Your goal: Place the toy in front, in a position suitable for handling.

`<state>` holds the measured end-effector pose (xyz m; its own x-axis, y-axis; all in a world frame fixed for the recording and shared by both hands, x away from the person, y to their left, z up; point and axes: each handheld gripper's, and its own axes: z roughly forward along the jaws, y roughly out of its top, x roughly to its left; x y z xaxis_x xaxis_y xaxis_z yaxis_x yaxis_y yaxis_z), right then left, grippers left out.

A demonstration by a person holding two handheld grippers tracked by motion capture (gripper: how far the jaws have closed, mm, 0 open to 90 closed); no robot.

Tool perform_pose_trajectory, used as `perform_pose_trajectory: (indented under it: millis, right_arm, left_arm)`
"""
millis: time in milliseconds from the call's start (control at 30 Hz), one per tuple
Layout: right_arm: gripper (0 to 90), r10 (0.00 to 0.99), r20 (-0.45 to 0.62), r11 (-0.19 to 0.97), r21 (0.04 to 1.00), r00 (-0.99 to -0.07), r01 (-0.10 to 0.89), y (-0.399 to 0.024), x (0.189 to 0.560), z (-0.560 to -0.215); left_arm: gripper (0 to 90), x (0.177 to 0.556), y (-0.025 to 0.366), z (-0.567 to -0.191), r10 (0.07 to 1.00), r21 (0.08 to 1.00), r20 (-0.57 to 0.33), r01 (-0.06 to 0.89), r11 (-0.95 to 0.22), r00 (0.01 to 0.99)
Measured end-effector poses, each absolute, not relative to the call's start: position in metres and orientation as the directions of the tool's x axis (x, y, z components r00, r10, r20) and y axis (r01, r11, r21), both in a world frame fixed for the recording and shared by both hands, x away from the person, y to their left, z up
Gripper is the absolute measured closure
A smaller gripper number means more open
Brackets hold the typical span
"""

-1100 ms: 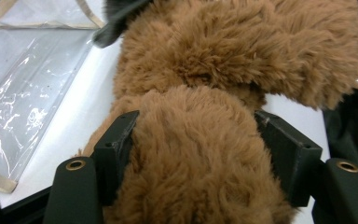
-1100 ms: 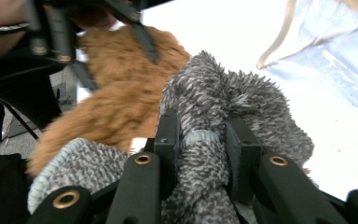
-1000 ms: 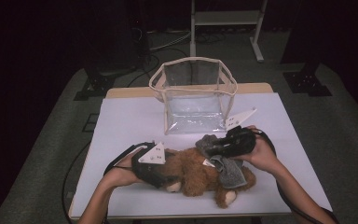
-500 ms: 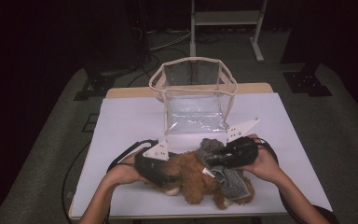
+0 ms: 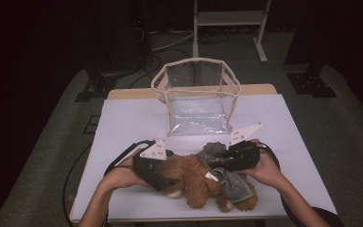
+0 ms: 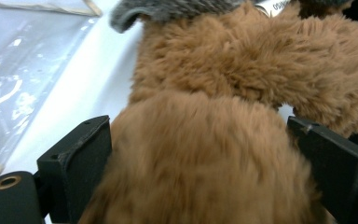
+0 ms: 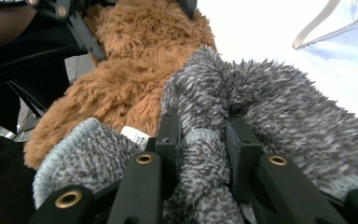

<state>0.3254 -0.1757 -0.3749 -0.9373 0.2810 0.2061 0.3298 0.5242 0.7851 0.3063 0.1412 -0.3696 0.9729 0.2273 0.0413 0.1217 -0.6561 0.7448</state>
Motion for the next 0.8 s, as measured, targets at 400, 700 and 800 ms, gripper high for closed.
perform_pose_trajectory:
  millis: [400,700,800]
  right_arm:
    - [69.8,0.275,0.200,0.535,0.781,-0.941,0.322,-0.175,0.326,-0.374]
    - [69.5,0.352,0.236,0.490,0.778,-0.906,0.394,-0.198,0.346,-0.369]
    - [69.6,0.369,0.236,0.486,0.775,-0.899,0.403,-0.206,0.353,-0.365]
  left_arm:
    - [2.1,0.305,0.137,-0.395,0.237,0.722,0.050,0.128,-0.679,0.970]
    - [33.5,0.313,0.111,-0.396,0.287,0.752,0.182,0.055,-0.657,0.941]
    - [35.1,0.322,0.101,-0.394,0.302,0.768,0.189,0.051,-0.639,0.935]
